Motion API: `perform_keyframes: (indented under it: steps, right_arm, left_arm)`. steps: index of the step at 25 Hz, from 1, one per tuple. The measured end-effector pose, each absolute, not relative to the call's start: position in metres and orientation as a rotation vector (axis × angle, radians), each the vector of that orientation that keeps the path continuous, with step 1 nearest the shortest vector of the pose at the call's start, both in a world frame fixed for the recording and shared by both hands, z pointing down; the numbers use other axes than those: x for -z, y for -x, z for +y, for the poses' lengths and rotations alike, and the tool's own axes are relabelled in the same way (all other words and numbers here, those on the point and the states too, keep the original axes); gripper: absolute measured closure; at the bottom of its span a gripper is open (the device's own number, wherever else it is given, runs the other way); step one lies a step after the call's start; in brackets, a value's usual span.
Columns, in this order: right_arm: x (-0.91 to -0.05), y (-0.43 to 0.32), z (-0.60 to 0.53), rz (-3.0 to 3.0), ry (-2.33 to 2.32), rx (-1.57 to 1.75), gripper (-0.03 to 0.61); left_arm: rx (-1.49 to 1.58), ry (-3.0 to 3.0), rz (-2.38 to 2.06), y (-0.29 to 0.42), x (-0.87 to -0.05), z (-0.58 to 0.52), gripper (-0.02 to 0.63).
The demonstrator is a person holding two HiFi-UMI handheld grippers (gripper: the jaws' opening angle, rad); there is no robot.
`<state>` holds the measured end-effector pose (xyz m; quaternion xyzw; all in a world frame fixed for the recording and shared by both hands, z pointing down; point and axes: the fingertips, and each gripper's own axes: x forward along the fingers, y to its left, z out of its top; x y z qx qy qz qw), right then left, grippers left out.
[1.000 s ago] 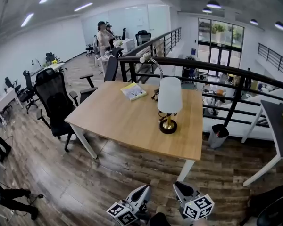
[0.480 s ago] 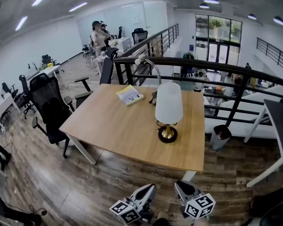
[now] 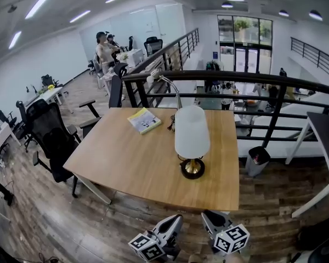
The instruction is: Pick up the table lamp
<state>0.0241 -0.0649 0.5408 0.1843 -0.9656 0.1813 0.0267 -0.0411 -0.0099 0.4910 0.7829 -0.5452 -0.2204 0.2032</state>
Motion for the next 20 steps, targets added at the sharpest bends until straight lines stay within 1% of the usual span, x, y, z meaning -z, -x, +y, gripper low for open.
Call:
perform_keyframes:
  steps: [11,20]
  right_arm:
    - [-0.555,-0.008,-0.079,-2.956,-0.558,-0.580,0.520]
    - [-0.556,0.009,-0.119,-2.929,-0.709,-0.601,0.520]
  left_arm:
    - [0.620,-2.199,-1.442,0.044,-0.504,-0.038,0.603]
    - [0.571,-2.285,-1.269,0.052,-0.502,-0.095,0.603]
